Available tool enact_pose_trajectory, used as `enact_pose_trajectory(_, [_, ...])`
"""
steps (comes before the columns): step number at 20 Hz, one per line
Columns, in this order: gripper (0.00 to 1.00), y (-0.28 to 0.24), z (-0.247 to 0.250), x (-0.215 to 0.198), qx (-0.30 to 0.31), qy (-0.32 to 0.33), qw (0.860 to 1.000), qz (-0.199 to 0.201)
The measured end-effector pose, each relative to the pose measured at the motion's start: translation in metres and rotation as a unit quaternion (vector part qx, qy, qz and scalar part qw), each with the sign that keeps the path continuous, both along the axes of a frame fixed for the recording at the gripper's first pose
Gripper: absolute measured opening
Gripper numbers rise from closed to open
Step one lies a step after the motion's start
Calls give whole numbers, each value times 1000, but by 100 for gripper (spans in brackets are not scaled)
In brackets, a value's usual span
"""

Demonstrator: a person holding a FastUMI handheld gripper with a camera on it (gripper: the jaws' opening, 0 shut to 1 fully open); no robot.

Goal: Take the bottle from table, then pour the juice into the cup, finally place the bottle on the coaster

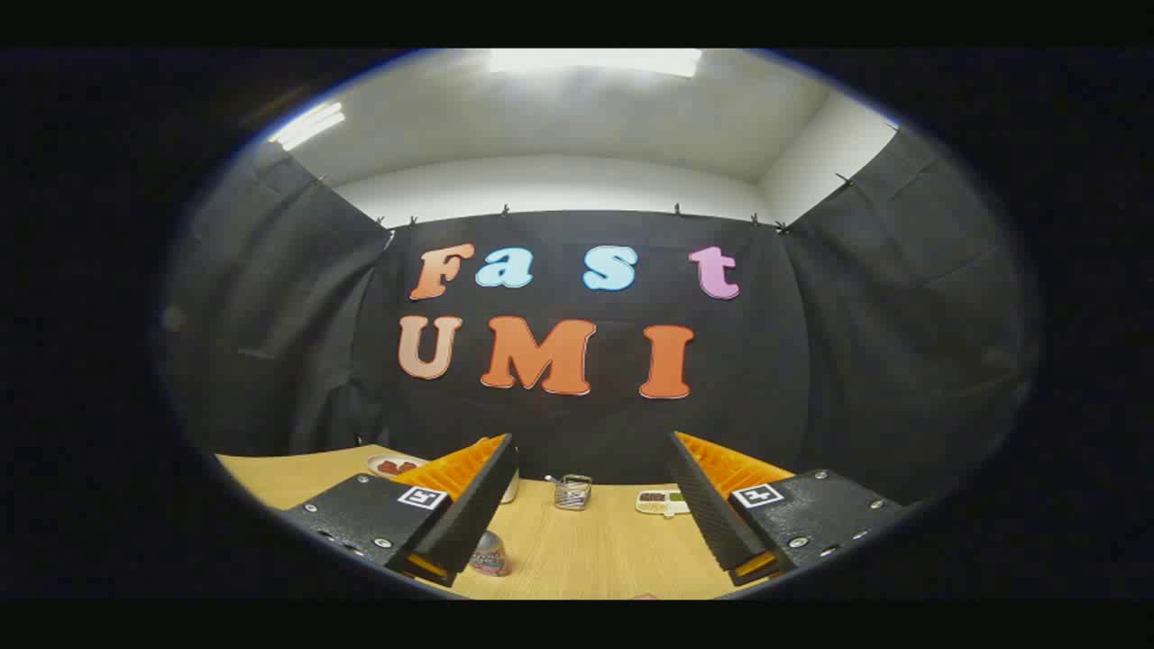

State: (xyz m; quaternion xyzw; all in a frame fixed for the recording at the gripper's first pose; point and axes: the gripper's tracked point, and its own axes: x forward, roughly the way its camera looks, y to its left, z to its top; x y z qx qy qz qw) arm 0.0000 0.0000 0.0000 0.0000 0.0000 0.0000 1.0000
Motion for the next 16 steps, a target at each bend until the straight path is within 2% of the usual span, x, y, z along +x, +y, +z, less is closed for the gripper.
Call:
enact_pose_trajectory(5, [99, 12, 10, -2, 9, -18, 1000, 21])
enact_pose_trajectory(16, [99, 22, 7, 1, 20, -5, 999, 28])
